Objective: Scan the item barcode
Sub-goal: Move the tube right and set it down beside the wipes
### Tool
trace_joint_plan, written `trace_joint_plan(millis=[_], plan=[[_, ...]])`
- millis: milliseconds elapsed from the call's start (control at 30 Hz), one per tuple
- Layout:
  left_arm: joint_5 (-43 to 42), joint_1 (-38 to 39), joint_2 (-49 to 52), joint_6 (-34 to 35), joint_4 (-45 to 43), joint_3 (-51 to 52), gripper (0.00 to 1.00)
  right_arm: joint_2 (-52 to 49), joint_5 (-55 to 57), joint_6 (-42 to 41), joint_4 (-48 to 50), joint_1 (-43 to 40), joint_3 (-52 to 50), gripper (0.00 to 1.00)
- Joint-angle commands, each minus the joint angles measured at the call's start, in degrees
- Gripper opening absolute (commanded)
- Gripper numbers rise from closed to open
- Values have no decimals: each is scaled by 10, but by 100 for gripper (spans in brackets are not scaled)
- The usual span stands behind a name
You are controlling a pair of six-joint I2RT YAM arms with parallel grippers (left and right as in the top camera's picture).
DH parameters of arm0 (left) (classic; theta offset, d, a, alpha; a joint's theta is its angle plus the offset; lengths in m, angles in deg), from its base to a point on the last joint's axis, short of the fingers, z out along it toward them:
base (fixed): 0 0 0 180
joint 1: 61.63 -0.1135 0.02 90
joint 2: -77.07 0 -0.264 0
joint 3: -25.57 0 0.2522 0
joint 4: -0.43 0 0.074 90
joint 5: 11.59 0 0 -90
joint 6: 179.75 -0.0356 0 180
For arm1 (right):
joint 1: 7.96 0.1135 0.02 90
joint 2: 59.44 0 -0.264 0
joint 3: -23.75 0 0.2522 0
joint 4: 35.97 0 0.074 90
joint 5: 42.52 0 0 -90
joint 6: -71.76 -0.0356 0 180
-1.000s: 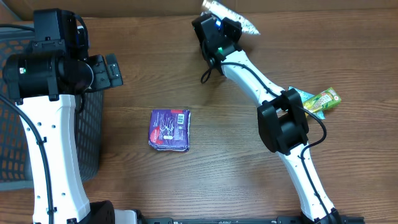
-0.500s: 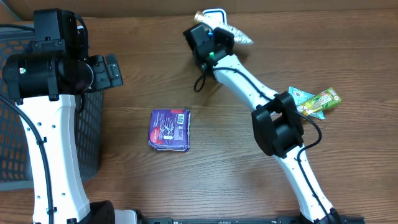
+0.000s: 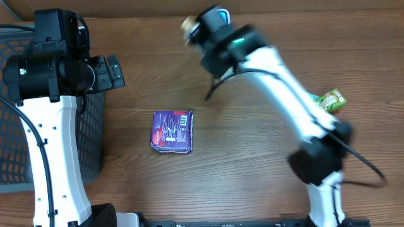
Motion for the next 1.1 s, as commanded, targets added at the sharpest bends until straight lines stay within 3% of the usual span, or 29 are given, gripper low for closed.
trace_joint_plan(millis=[0,200,400,600,800,833,967,1067], plan=[[-3,1,-2,2,1,-12,100,36,-121,-185,-48,-72,12,4],[-3,1,-2,2,1,-12,100,17,-120,-416,-111,-178,-26,4],[-3,1,-2,2,1,-12,100,13,-89,-593,-9,-246,-177,4],[-3,1,-2,2,1,-12,100,13,-39,-680,97,-297,-310,4],[-3,1,-2,2,1,-12,99,13,-12,-679,105,-346,-364,6],[-3,1,-2,2,1,-12,100,13,-10,-674,101,-352,-369,9],[-3,1,-2,2,1,-12,100,13,-5,-639,81,-371,-372,42],[-3,1,-2,2,1,-12,100,14,-54,-561,81,-375,-363,54]])
